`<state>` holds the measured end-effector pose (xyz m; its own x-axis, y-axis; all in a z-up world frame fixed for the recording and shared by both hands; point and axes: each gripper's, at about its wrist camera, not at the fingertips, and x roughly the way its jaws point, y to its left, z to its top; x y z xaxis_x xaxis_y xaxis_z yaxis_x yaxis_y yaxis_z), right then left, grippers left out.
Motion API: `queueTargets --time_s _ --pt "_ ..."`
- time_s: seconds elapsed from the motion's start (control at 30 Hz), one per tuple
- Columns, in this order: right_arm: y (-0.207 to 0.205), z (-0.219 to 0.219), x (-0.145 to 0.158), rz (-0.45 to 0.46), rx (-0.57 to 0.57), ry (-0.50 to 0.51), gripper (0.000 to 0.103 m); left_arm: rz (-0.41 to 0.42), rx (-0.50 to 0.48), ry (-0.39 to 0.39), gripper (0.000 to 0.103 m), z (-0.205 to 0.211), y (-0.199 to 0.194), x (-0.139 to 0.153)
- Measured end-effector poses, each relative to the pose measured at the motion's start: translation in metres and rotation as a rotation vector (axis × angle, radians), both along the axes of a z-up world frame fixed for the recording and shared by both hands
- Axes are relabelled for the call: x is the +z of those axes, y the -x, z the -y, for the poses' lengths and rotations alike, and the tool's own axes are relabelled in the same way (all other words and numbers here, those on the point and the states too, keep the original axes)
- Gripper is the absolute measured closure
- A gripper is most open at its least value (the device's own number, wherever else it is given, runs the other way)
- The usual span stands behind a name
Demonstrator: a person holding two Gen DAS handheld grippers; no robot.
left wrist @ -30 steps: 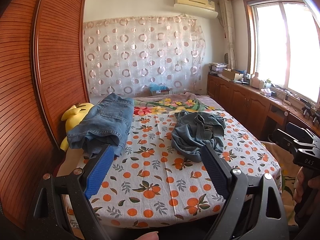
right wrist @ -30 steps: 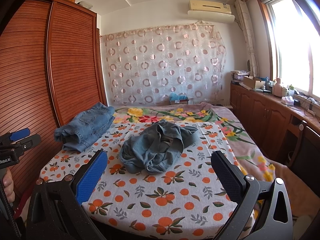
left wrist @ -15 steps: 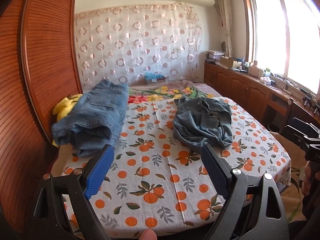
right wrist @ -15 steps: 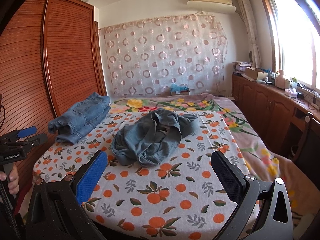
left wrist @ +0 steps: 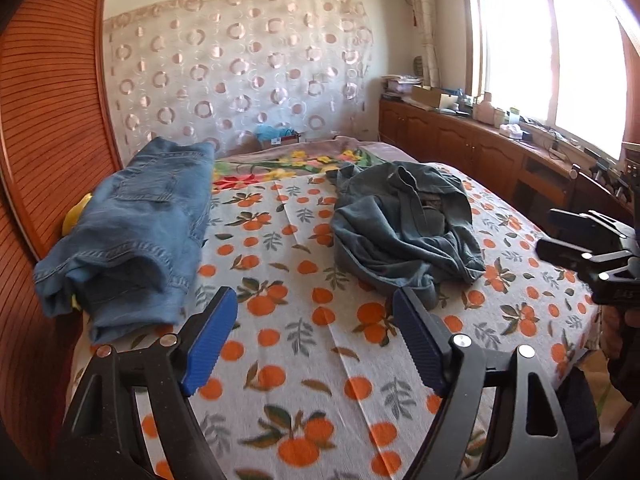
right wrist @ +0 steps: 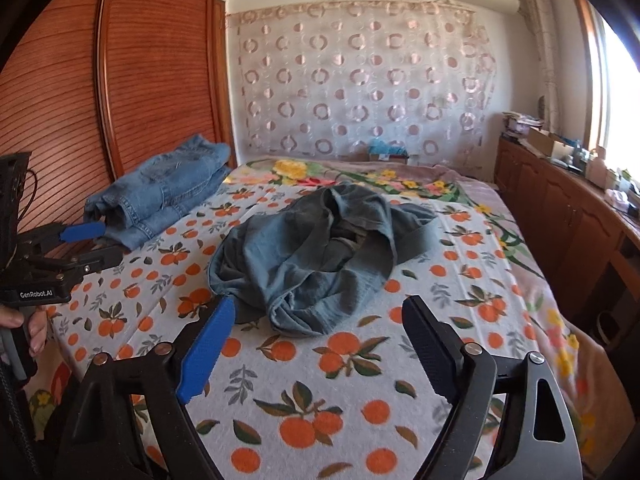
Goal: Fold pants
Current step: 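Move both tools toward the crumpled grey-blue pants and grasp its waistband with the right tool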
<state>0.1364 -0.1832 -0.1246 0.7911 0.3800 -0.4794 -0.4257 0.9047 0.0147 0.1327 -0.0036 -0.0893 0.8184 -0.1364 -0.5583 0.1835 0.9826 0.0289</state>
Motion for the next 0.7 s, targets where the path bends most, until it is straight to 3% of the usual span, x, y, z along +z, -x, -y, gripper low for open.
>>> queueTargets --time_s 0.1,0.23,0.4,0.5,0.57,0.63,0.7 --pt "-0.017 -0.010 -0.007 -0.041 0.038 0.016 0.030 0.009 -0.005 -0.050 0.022 0.005 -0.014 -0.005" --pt "-0.035 -0.017 -0.014 -0.090 0.075 0.040 0.039 -0.036 -0.045 -0.090 0.021 0.013 -0.027 -0.011" --pt "-0.052 -0.018 -0.017 -0.161 0.118 0.062 0.050 -0.090 -0.069 -0.041 0.021 0.011 -0.045 -0.018" --pt "-0.056 -0.015 -0.014 -0.202 0.141 0.075 0.063 -0.113 -0.086 -0.039 0.021 0.015 -0.054 -0.022" --pt "-0.059 -0.017 -0.016 -0.220 0.155 0.090 0.081 -0.134 -0.101 -0.048 0.021 0.018 -0.060 -0.026" --pt "-0.059 -0.012 -0.014 -0.234 0.166 0.099 0.093 -0.154 -0.120 -0.050 0.021 0.021 -0.065 -0.029" --pt "-0.057 -0.002 -0.008 -0.209 0.136 0.096 0.097 -0.177 -0.142 -0.045 0.020 0.024 -0.069 -0.032"
